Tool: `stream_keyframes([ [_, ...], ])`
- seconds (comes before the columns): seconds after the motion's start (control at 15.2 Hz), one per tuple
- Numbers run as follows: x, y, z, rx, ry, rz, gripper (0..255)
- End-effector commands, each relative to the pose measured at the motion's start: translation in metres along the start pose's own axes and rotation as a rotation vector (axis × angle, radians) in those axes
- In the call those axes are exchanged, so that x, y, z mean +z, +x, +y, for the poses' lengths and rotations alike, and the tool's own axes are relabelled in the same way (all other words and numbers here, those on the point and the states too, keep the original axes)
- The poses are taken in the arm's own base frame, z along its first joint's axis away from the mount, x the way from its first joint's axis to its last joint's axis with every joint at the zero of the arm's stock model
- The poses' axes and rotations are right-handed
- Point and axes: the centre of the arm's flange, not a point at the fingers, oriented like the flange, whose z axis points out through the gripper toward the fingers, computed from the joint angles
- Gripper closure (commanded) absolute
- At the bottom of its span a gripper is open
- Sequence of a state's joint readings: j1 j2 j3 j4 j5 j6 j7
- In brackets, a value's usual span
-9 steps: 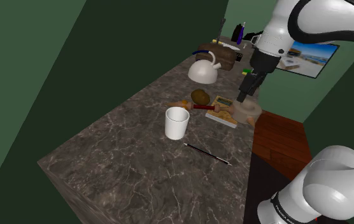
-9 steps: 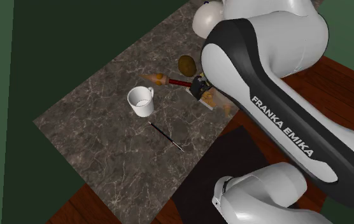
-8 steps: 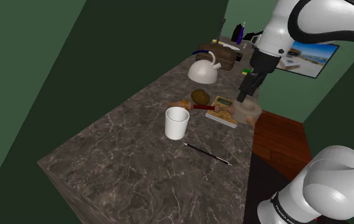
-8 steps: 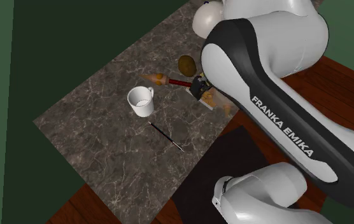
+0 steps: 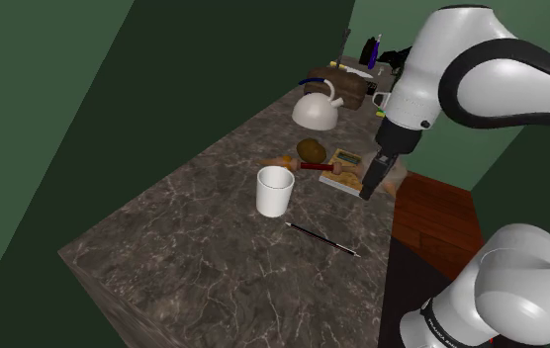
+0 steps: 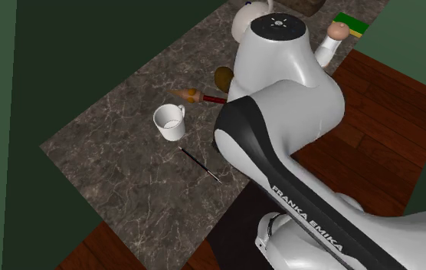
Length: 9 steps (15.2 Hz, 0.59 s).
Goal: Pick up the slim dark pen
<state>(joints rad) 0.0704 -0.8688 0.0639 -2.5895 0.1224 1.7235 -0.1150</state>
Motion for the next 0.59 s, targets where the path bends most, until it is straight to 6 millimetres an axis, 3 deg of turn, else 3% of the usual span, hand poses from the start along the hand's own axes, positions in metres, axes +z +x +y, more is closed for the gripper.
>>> stream_keyframes([
  [0.0, 0.017, -0.008, -0.020, -0.034, -0.006, -0.010, 0],
  [0.46, 0.079, -0.038, -0.082, -0.153, -0.025, -0.048, 0],
  [0.53, 0.079, -0.039, -0.083, -0.154, -0.026, -0.048, 0],
])
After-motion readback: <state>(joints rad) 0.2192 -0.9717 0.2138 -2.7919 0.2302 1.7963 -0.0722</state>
